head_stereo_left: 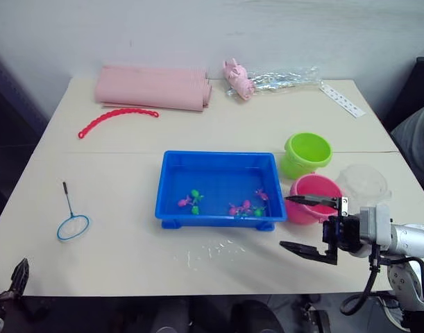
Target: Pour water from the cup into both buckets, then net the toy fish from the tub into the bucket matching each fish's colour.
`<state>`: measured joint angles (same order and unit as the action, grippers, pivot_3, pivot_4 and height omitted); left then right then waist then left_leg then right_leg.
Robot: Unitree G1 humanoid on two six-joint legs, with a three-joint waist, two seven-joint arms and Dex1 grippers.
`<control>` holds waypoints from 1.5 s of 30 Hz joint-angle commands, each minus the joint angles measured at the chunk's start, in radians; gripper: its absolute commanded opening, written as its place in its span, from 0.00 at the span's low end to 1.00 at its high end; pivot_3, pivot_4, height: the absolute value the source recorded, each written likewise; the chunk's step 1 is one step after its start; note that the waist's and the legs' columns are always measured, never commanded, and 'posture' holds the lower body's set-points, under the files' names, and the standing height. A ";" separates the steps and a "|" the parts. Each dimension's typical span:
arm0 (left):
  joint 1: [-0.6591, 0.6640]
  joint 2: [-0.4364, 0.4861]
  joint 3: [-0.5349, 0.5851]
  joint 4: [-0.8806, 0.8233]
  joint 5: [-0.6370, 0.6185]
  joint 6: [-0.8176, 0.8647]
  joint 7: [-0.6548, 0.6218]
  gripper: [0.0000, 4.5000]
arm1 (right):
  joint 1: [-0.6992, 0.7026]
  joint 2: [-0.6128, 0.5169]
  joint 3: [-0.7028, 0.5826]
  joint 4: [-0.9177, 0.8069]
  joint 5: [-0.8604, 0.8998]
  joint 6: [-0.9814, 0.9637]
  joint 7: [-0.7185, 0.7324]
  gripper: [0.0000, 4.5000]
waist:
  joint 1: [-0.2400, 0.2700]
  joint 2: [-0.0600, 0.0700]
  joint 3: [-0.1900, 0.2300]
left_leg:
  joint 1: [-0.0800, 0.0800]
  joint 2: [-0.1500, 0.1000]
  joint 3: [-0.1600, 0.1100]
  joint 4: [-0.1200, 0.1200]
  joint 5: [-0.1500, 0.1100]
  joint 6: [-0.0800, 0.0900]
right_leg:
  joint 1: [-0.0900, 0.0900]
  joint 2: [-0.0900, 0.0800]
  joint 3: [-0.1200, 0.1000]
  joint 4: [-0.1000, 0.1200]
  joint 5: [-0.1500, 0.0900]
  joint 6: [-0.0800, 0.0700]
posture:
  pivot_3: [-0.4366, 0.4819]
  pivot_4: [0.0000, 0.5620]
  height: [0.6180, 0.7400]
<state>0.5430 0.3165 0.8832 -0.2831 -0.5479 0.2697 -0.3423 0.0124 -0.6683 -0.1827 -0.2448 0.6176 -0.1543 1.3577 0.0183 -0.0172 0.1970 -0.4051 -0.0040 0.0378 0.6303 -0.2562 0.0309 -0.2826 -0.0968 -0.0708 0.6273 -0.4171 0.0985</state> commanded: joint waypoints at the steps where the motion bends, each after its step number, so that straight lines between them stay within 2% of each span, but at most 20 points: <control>1: -0.049 0.030 -0.027 -0.092 -0.025 0.105 0.099 1.00 | -0.013 0.002 -0.003 -0.016 0.045 -0.008 0.034 1.00 | 0.004 0.000 0.000 | 0.000 0.000 0.000 0.000 0.000 0.000 | 0.000 0.000 0.000 0.000 0.000 0.000 | 0.48 0.27 1.00; 5: -0.219 0.104 -0.104 -0.144 -0.006 0.318 0.266 1.00 | -0.056 0.002 -0.001 -0.058 0.115 0.076 -0.001 1.00 | 0.005 0.000 0.000 | 0.000 0.000 -0.001 0.000 0.000 0.000 | 0.000 0.000 0.000 0.001 0.000 0.000 | 0.48 0.27 1.00; 8: -0.316 0.132 -0.146 -0.158 -0.002 0.436 0.340 1.00 | -0.059 0.002 0.001 -0.088 0.130 0.099 -0.009 1.00 | 0.004 0.000 0.000 | 0.000 0.000 -0.001 0.000 0.003 -0.006 | 0.000 0.001 0.000 0.001 0.000 0.000 | 0.48 0.27 1.00; 10: -0.420 0.140 -0.161 -0.109 0.024 0.530 0.432 1.00 | -0.054 0.001 0.001 -0.117 0.135 0.118 -0.026 1.00 | 0.000 0.000 0.000 | 0.000 0.000 0.000 0.000 0.003 -0.006 | 0.000 0.001 0.000 0.000 0.001 0.001 | 0.48 0.27 1.00; 14: -0.587 0.176 -0.216 0.062 0.107 0.581 0.500 1.00 | -0.043 0.007 0.009 -0.144 0.118 0.126 -0.052 1.00 | 0.002 0.000 0.000 | 0.000 0.000 0.000 -0.002 0.004 -0.009 | -0.001 0.002 -0.001 0.001 0.001 0.001 | 0.48 0.27 1.00; 18: -0.726 0.224 -0.297 0.299 0.158 0.598 0.461 1.00 | -0.058 0.004 0.012 -0.140 0.088 0.126 -0.076 1.00 | 0.004 0.000 0.000 | 0.000 0.000 0.000 -0.001 0.004 -0.009 | -0.002 0.002 -0.001 0.002 0.001 0.001 | 0.48 0.27 1.00; 23: -0.869 0.281 -0.360 0.585 0.208 0.523 0.386 1.00 | -0.095 -0.011 0.003 -0.118 0.059 0.128 -0.092 1.00 | 0.004 -0.001 -0.001 | 0.000 0.000 0.000 -0.001 0.005 -0.010 | -0.004 0.002 -0.001 0.003 0.001 0.001 | 0.48 0.27 1.00; 29: -0.936 0.294 -0.430 0.791 0.267 0.506 0.354 1.00 | -0.102 -0.017 -0.003 -0.135 0.054 0.145 -0.121 1.00 | 0.006 0.001 -0.001 | 0.000 0.000 0.000 -0.001 0.006 -0.011 | -0.005 0.002 -0.001 0.007 0.001 0.001 | 0.48 0.27 1.00; 31: -0.947 0.290 -0.457 0.849 0.282 0.485 0.329 0.88 | -0.099 -0.018 -0.006 -0.141 0.054 0.149 -0.129 1.00 | 0.006 0.004 -0.003 | 0.001 0.000 0.000 0.000 0.006 -0.011 | -0.005 0.001 -0.001 0.009 0.001 0.001 | 0.48 0.27 1.00; 32: -0.959 0.286 -0.464 0.878 0.282 0.482 0.316 0.86 | -0.098 -0.019 -0.007 -0.143 0.053 0.150 -0.130 1.00 | 0.005 0.006 -0.004 | 0.001 0.000 0.000 -0.001 0.006 -0.011 | -0.005 0.001 -0.001 0.009 0.001 0.001 | 0.48 0.27 1.00; 33: -0.969 0.283 -0.472 0.897 0.282 0.478 0.304 0.75 | -0.096 -0.021 -0.008 -0.144 0.051 0.150 -0.130 1.00 | 0.006 0.008 -0.006 | 0.002 0.000 0.000 -0.001 0.007 -0.012 | -0.005 0.001 0.000 0.010 0.001 0.001 | 0.48 0.27 1.00; 34: -0.982 0.280 -0.475 0.913 0.281 0.480 0.295 0.68 | -0.094 -0.023 -0.008 -0.146 0.050 0.150 -0.129 1.00 | 0.006 0.010 -0.007 | 0.002 0.000 0.000 -0.001 0.008 -0.012 | -0.005 0.001 0.000 0.011 0.001 0.001 | 0.48 0.27 1.00; 37: -1.000 0.274 -0.460 0.940 0.273 0.485 0.292 0.41 | -0.091 -0.024 -0.010 -0.145 0.049 0.145 -0.128 1.00 | 0.005 0.016 -0.010 | 0.004 0.000 0.000 -0.002 0.008 -0.013 | -0.005 0.001 0.000 0.013 0.001 0.001 | 0.48 0.27 1.00; 41: -0.972 0.267 -0.416 0.926 0.248 0.492 0.292 0.04 | -0.088 -0.027 -0.017 -0.133 0.037 0.129 -0.129 1.00 | 0.004 0.020 -0.013 | 0.004 0.000 0.001 -0.002 0.008 -0.013 | -0.005 0.001 0.000 0.013 0.001 0.001 | 0.48 0.27 1.00; 42: -0.962 0.266 -0.401 0.916 0.239 0.496 0.290 0.01 | -0.088 -0.029 -0.018 -0.131 0.031 0.126 -0.128 1.00 | 0.004 0.020 -0.013 | 0.004 0.000 0.001 -0.002 0.008 -0.013 | -0.005 0.001 0.000 0.013 0.001 0.001 | 0.48 0.27 1.00; 45: -0.923 0.272 -0.342 0.847 0.198 0.475 0.255 0.01 | -0.091 -0.037 -0.028 -0.113 0.018 0.120 -0.126 1.00 | -0.002 0.020 -0.013 | 0.004 0.000 0.001 -0.002 0.008 -0.012 | -0.005 0.001 0.001 0.012 0.001 0.001 | 0.48 0.27 1.00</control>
<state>-0.4234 0.6039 0.5288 0.5519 -0.3311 0.7175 -0.0698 -0.0762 -0.6951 -0.1723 -0.3482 0.6341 -0.0145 1.2313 0.0165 0.0028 0.1842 -0.4015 -0.0043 0.0394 0.6286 -0.2480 0.0185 -0.2876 -0.0955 -0.0693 0.6388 -0.4164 0.0999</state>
